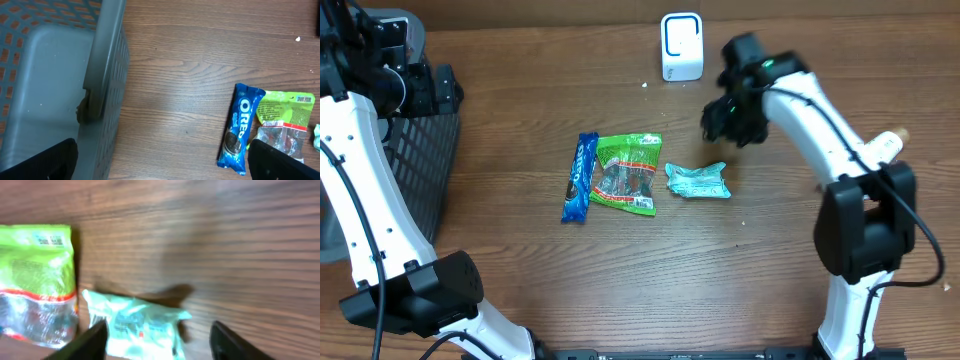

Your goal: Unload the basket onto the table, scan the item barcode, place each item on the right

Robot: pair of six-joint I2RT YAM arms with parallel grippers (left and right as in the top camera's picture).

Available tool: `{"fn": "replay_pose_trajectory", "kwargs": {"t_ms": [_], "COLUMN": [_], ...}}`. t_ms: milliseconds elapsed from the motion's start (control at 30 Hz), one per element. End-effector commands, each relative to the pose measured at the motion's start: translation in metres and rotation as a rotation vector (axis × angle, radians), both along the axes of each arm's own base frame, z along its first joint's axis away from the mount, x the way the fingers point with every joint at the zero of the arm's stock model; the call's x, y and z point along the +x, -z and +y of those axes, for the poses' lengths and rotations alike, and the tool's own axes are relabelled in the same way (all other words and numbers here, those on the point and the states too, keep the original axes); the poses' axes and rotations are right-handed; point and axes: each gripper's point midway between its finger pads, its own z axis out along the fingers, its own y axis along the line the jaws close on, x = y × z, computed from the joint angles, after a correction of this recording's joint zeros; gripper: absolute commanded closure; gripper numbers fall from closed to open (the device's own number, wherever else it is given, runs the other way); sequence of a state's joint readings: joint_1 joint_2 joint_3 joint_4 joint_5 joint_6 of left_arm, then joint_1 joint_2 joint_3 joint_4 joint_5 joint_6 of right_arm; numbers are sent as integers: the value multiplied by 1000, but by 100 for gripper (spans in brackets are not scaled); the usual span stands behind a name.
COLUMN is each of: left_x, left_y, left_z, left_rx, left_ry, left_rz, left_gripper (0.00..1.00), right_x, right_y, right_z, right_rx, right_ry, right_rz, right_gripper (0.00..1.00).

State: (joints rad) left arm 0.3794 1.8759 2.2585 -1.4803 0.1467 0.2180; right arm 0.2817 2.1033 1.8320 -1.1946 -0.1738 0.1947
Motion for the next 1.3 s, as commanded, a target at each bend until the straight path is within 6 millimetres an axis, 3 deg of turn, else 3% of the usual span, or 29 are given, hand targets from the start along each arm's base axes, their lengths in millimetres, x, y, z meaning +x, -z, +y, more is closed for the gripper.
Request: {"fn": "replay_pose_trajectory", "kwargs": {"t_ms": [0, 200, 467, 700, 1000, 1267], "left_x": [-2, -2, -2, -2, -2, -2], "left_y": [-8, -8, -8, -8, -8, -8], "left_z": [-6, -6, -6, -6, -6, -6], "left_rx": [9, 9, 9, 9, 9, 9], "left_ry": [32, 32, 32, 32, 32, 32], "left_rz": [-22, -22, -22, -22, -21, -22], "left_gripper": [1, 0, 0, 0, 0, 0], "right_x": [-1, -39, -50, -51, -66, -71], "right_y": [-8, 26, 63, 76, 92, 93], "right_z": [-23, -7, 4, 5, 8, 7], "right_rx": [59, 319, 370, 373, 369, 367], "right_ry": [-6, -39, -91, -105, -117, -123], "right_rz": [21, 175, 144, 117, 140, 153], "right_gripper": [29, 28, 28, 29, 39, 41]}}
